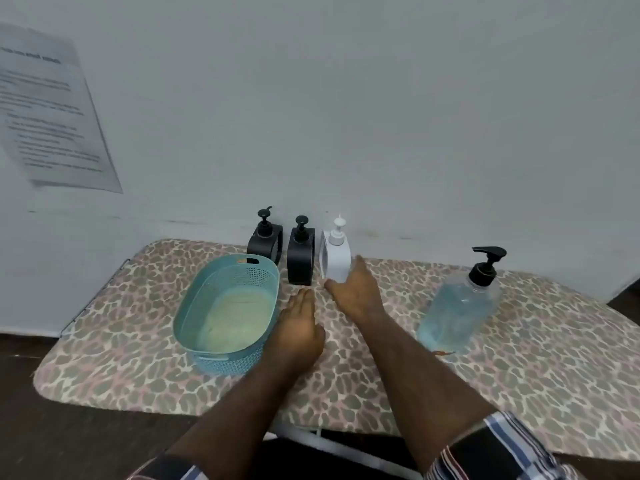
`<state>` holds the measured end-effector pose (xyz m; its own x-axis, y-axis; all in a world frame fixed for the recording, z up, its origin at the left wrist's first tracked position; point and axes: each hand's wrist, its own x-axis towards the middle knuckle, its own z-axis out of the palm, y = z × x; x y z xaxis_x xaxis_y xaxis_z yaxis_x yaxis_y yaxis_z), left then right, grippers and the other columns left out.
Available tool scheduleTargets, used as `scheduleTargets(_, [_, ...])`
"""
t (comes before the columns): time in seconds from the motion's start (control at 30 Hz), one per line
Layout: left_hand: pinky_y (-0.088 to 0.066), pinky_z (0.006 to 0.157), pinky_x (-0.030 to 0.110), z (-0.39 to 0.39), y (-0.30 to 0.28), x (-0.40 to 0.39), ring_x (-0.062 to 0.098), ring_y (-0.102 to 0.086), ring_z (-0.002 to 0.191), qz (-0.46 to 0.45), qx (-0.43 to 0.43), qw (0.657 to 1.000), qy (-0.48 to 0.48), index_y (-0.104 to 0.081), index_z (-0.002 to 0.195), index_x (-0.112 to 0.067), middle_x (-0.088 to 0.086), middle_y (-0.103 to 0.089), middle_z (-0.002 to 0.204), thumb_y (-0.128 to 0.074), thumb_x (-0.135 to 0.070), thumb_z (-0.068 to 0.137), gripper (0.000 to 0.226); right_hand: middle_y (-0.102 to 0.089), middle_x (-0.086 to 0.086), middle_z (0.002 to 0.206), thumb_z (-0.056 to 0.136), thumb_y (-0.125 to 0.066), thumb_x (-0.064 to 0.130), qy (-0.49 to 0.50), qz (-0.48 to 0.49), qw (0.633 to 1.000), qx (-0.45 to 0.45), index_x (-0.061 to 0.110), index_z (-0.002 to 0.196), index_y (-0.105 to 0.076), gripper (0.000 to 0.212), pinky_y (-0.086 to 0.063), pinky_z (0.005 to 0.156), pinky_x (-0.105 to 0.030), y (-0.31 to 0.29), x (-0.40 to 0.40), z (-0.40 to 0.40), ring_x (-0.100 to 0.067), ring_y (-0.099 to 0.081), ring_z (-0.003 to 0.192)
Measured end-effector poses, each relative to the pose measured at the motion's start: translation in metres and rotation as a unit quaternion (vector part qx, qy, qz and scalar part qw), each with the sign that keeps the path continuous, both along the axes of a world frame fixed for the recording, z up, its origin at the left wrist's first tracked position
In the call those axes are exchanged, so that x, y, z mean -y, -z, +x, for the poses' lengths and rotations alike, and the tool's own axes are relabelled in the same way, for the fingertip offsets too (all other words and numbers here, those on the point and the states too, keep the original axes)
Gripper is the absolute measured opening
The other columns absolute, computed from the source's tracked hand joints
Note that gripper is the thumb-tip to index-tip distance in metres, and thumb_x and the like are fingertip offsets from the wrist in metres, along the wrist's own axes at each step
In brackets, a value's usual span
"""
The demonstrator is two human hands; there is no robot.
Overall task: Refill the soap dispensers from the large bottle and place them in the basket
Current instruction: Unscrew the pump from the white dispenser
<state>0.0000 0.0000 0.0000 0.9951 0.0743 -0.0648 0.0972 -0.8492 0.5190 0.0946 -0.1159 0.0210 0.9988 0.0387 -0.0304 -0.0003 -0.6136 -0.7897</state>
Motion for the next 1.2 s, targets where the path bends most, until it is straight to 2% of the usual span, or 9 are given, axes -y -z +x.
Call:
scheduleTargets(0.3, [-0.015, 0.127, 0.033, 0.013, 0.003, -0.035, 0.017, -0.013, 0.159, -0.023, -0.015, 0.999, -0.042, -0.014, 0.165, -0.019, 0.000, -0.013, 0.174, -0.044, -0.027, 0.105, 0.067, -0.061, -0.010, 0.127, 0.086, -0.074, 0.034, 0.036, 0.018, 0.999, 0.008, 0.011, 0.141, -0.040, 0.069, -0.051, 0.087, -0.039, 0.006, -0.015, 0.038, -0.031, -0.061, 0.110])
scheduleTargets(0.53, [-0.044, 0.114, 0.043, 0.009, -0.012, -0.017, 0.038, -0.056, 0.131, -0.168, 0.034, 0.983, -0.068, -0.028, 0.162, -0.025, 0.009, -0.053, 0.153, -0.053, -0.012, 0.098, 0.069, -0.059, 0.004, 0.118, 0.085, -0.073, 0.028, 0.085, 0.112, 0.990, 0.014, 0.021, 0.137, -0.049, 0.058, -0.047, 0.081, -0.034, -0.008, 0.026, -0.015, -0.019, -0.059, 0.102])
scheduleTargets(0.6, [-0.035, 0.117, 0.023, 0.006, -0.023, -0.010, 0.020, -0.047, 0.143, -0.229, 0.047, 0.971, -0.053, -0.027, 0.160, -0.029, -0.008, -0.042, 0.159, -0.061, -0.007, 0.095, 0.076, -0.061, 0.006, 0.117, 0.084, -0.074, 0.031, 0.075, 0.115, 0.990, 0.009, 0.024, 0.134, -0.052, 0.056, -0.052, 0.083, -0.036, -0.010, 0.036, -0.038, -0.018, -0.062, 0.101])
scheduleTargets(0.67, [-0.028, 0.101, -0.002, 0.002, -0.029, -0.004, -0.017, -0.042, 0.126, -0.268, 0.039, 0.963, -0.010, -0.028, 0.139, -0.048, -0.033, -0.035, 0.141, -0.075, -0.006, 0.090, 0.080, -0.063, 0.008, 0.115, 0.084, -0.075, 0.033, 0.049, 0.125, 0.991, 0.006, 0.027, 0.130, -0.055, 0.051, -0.052, 0.080, -0.033, -0.011, 0.043, -0.058, -0.013, -0.063, 0.097])
scheduleTargets(0.73, [-0.037, 0.092, -0.002, -0.003, -0.029, 0.000, -0.030, -0.043, 0.112, -0.289, 0.026, 0.957, 0.027, -0.030, 0.126, -0.052, -0.032, -0.037, 0.127, -0.087, -0.004, 0.079, 0.088, -0.065, 0.011, 0.112, 0.084, -0.076, 0.037, 0.021, 0.128, 0.992, -0.004, 0.030, 0.125, -0.058, 0.046, -0.053, 0.079, -0.031, -0.014, 0.049, -0.071, -0.007, -0.063, 0.095])
scheduleTargets(0.83, [-0.045, 0.101, 0.012, -0.015, -0.015, 0.004, -0.014, -0.043, 0.124, -0.295, -0.009, 0.955, 0.011, -0.011, 0.152, -0.045, -0.026, -0.037, 0.134, -0.093, -0.013, 0.071, 0.120, -0.068, 0.013, 0.111, 0.077, -0.076, 0.047, -0.015, 0.142, 0.989, -0.026, 0.033, 0.120, -0.061, 0.048, -0.058, 0.086, -0.040, -0.014, 0.054, -0.086, -0.008, -0.067, 0.098])
scheduleTargets(0.97, [-0.049, 0.108, 0.054, -0.037, -0.003, 0.013, 0.024, -0.042, 0.140, -0.269, 0.004, 0.962, -0.039, -0.025, 0.152, -0.033, 0.000, -0.044, 0.145, -0.093, -0.055, 0.050, 0.124, -0.075, 0.008, 0.107, 0.068, -0.071, 0.070, -0.044, 0.188, 0.978, -0.074, 0.032, 0.111, -0.070, 0.058, -0.058, 0.091, -0.050, -0.008, 0.062, -0.105, -0.013, -0.073, 0.098])
scheduleTargets(1.1, [-0.036, 0.120, 0.048, -0.051, -0.005, 0.019, 0.021, -0.030, 0.148, -0.238, 0.022, 0.970, -0.049, -0.012, 0.161, -0.033, 0.003, -0.034, 0.158, -0.089, -0.059, 0.053, 0.136, -0.077, 0.003, 0.105, 0.086, -0.078, 0.043, -0.032, 0.237, 0.968, -0.077, 0.018, 0.115, -0.073, 0.039, -0.058, 0.095, -0.046, -0.018, 0.065, -0.100, -0.015, -0.073, 0.097])
scheduleTargets(1.2, [-0.028, 0.120, 0.037, -0.058, -0.012, 0.024, 0.019, -0.020, 0.152, -0.235, 0.006, 0.972, -0.023, 0.003, 0.165, -0.030, 0.001, -0.024, 0.161, -0.091, -0.048, 0.063, 0.140, -0.076, -0.002, 0.105, 0.083, -0.083, 0.031, -0.034, 0.257, 0.963, -0.075, 0.013, 0.123, -0.068, 0.046, -0.059, 0.094, -0.044, -0.031, 0.061, -0.089, -0.020, -0.074, 0.098])
